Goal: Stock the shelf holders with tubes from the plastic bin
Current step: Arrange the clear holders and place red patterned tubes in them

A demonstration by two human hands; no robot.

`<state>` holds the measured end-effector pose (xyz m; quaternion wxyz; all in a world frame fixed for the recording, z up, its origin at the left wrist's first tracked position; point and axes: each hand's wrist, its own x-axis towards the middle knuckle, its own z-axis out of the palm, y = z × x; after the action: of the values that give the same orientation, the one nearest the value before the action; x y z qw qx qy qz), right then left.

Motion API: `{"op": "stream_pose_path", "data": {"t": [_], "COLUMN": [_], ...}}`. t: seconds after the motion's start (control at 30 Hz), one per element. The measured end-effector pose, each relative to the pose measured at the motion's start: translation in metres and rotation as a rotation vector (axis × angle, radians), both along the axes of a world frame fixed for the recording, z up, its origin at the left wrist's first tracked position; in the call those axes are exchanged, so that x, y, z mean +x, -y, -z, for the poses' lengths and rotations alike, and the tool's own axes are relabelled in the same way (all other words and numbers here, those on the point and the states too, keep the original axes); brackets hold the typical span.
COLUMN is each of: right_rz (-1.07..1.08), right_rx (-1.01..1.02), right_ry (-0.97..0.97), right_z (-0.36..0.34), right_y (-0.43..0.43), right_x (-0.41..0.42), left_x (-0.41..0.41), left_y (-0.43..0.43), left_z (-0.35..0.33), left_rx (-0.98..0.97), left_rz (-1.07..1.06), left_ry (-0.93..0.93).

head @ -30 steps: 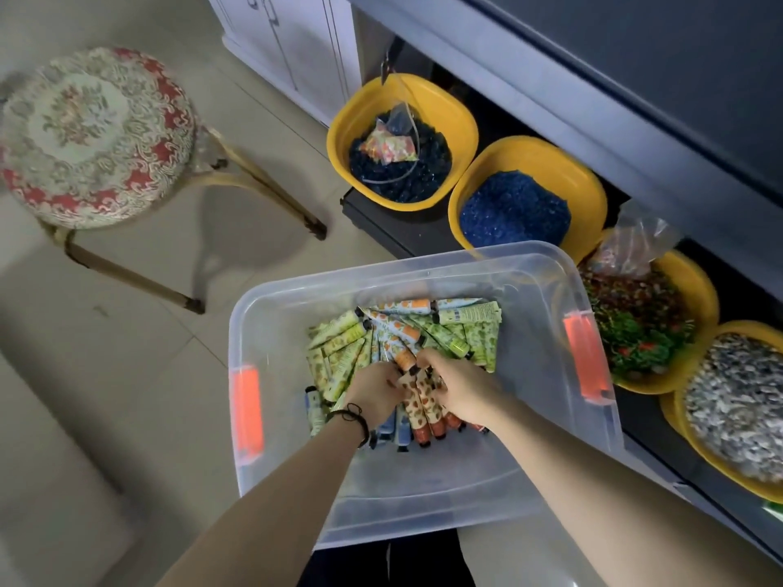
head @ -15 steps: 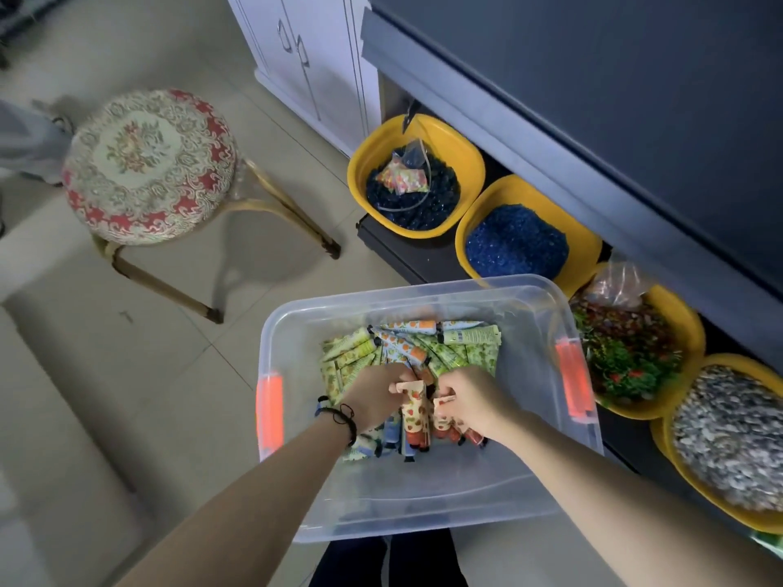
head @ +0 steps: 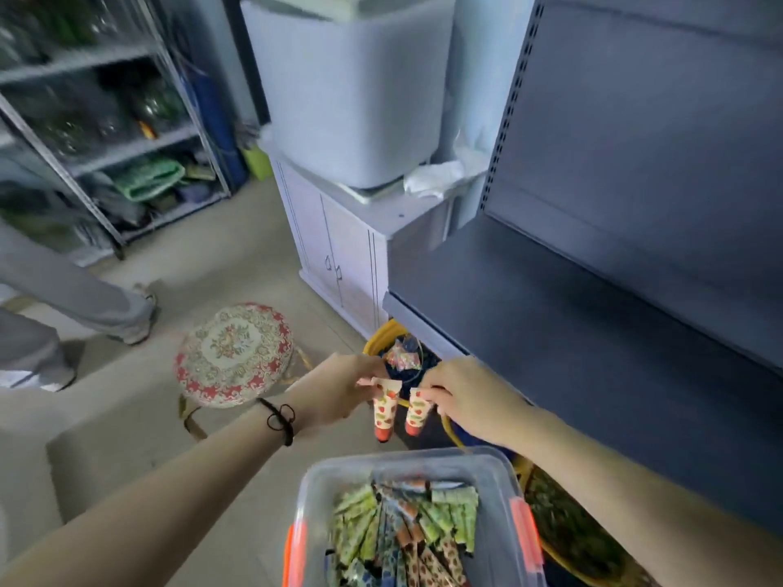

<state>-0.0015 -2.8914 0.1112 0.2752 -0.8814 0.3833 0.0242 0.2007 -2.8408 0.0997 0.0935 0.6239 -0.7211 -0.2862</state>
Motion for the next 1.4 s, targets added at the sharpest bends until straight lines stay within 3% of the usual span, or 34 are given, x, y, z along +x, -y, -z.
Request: {"op": "stream_pose_path", "data": {"t": [0.4, 0.53, 0.67, 1.1, 1.4], "right_rz": [0.165, 0.22, 0.295, 0.546, 0.748], "right_rx": [-0.298, -0.344, -0.386, -0.6, -0.883], "right_ry": [0.254, 0.35, 0.304, 0.117, -0.45], "right_z": [-0.309, -0.384, -0.436, -0.537, -0.545], "right_y": [0.028, 0.033, 0.049, 0.118, 0.172], "right_x": [0.016, -0.001, -0.024, -0.108, -0.135], "left_x": [0.033, 0.025, 0.002, -0.116, -0.207], "left_y": [0.049, 0.069, 0.099, 0.215, 0.286], "left_z": [-0.306, -0.383, -0.438, -0.526, -0.508], "left_rx": [-0.313, -0.392, -0.481, -0.504, -0.541], "left_rz": [0.087, 0.143, 0.241, 0.389, 0.298], "left_ry": [0.13, 0.099, 0.094, -0.179, -0.454]}}
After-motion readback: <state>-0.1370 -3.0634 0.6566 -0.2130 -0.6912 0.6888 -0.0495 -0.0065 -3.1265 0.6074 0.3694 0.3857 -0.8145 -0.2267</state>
